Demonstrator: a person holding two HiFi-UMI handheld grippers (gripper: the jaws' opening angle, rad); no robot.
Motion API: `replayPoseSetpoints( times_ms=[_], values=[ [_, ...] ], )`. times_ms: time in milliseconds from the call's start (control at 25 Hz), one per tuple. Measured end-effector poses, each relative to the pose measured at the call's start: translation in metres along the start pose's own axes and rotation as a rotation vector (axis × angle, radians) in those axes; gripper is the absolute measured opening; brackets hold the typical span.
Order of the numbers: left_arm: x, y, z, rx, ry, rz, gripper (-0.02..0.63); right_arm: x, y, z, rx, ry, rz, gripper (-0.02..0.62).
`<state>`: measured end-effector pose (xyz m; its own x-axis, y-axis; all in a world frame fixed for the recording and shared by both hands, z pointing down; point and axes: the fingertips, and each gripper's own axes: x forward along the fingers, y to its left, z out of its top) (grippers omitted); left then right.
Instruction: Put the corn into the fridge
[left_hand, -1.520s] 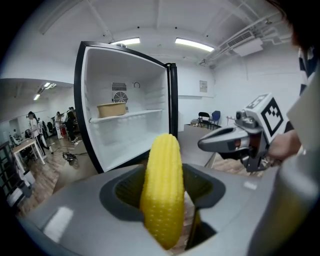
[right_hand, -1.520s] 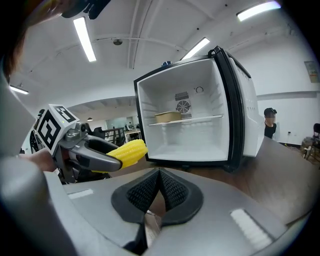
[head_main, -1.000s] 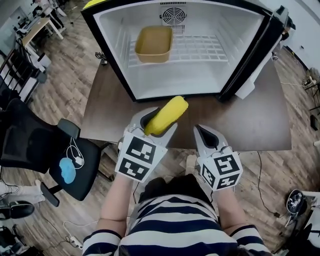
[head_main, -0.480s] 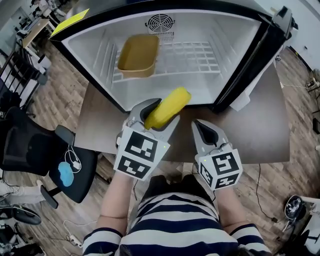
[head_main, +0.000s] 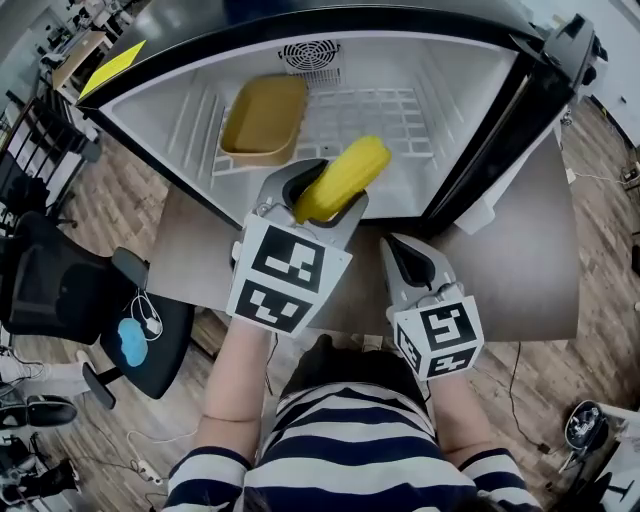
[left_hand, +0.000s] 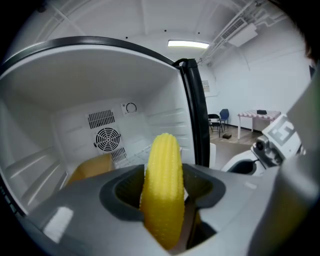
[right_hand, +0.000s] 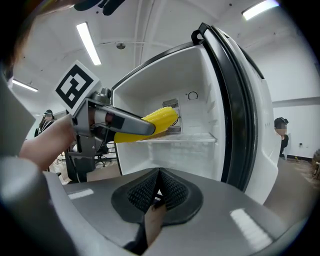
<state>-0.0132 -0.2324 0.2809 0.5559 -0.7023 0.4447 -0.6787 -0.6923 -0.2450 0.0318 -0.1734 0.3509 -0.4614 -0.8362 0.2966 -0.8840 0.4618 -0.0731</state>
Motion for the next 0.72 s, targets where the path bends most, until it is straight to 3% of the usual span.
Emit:
replayPoseSetpoints(
  times_ms=[320,720],
  values=[
    [0.03,0.015,0.029,0.019,0.005,0.042,0.0,0.009,-0.014,0.004,-0.005,-0.001,0.029,-0.002],
    [0.064,0.031,0.034,0.022,0.078,0.077,0.0,0.025,-0.024,0.002,0.0,0.01,0.07,-0.002]
  ],
)
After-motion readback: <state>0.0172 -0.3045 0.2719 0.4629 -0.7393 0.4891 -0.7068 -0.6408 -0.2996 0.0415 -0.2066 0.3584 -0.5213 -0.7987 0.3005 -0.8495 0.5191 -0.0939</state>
